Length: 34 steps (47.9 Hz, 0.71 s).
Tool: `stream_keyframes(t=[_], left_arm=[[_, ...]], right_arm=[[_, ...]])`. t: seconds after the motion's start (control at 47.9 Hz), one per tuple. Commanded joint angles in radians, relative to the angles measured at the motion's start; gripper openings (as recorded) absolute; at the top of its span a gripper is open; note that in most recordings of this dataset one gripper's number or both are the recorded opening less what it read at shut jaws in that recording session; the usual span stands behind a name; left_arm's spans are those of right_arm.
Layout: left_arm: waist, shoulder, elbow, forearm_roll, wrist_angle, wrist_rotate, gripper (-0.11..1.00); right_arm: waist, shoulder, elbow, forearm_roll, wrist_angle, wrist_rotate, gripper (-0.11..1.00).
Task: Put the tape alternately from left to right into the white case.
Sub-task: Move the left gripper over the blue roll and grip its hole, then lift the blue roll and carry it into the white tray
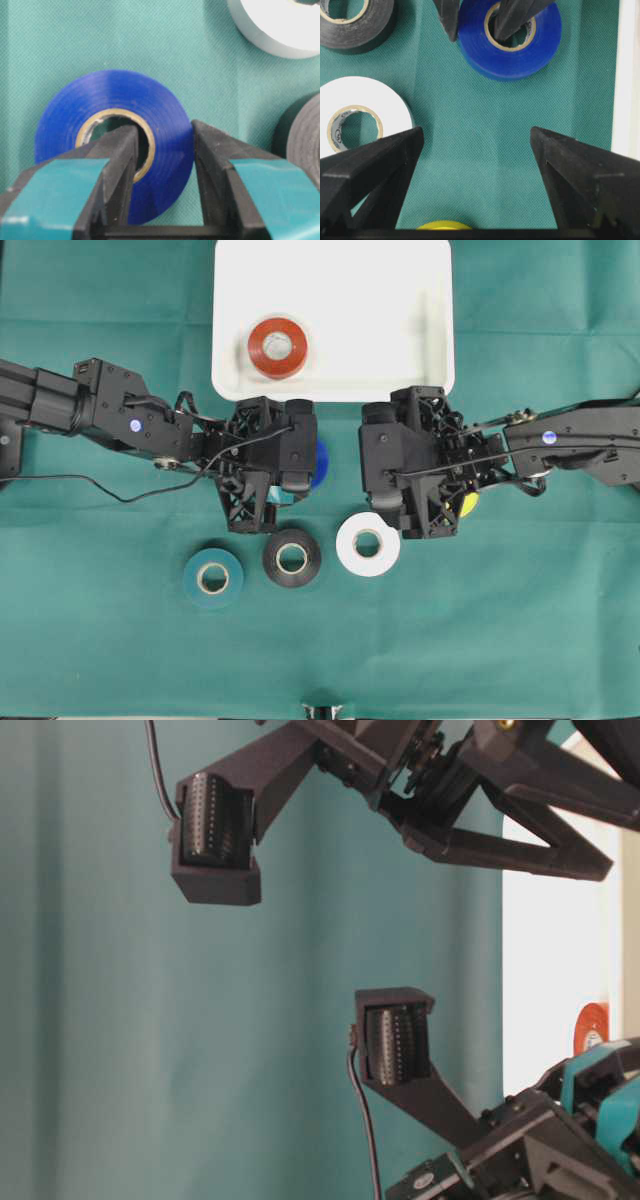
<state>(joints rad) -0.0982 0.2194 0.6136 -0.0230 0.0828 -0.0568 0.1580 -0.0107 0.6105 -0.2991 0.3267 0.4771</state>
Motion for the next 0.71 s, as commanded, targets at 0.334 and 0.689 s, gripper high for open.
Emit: stream_keyframes(t=[0.334,0.689], left_arm=[[-0.031,-0.166,-0.025,0.0,0.064,0.0,0.28],[-0.003,-0.192,-0.049,0.002,0.08,0.081,0.28]], right_arm=[[0.002,-0.025,-0.008,-0.003,-0.008,0.002,0.73],[0.002,-0.025,-0.005,-0.003,-0.008,0.0,0.73]])
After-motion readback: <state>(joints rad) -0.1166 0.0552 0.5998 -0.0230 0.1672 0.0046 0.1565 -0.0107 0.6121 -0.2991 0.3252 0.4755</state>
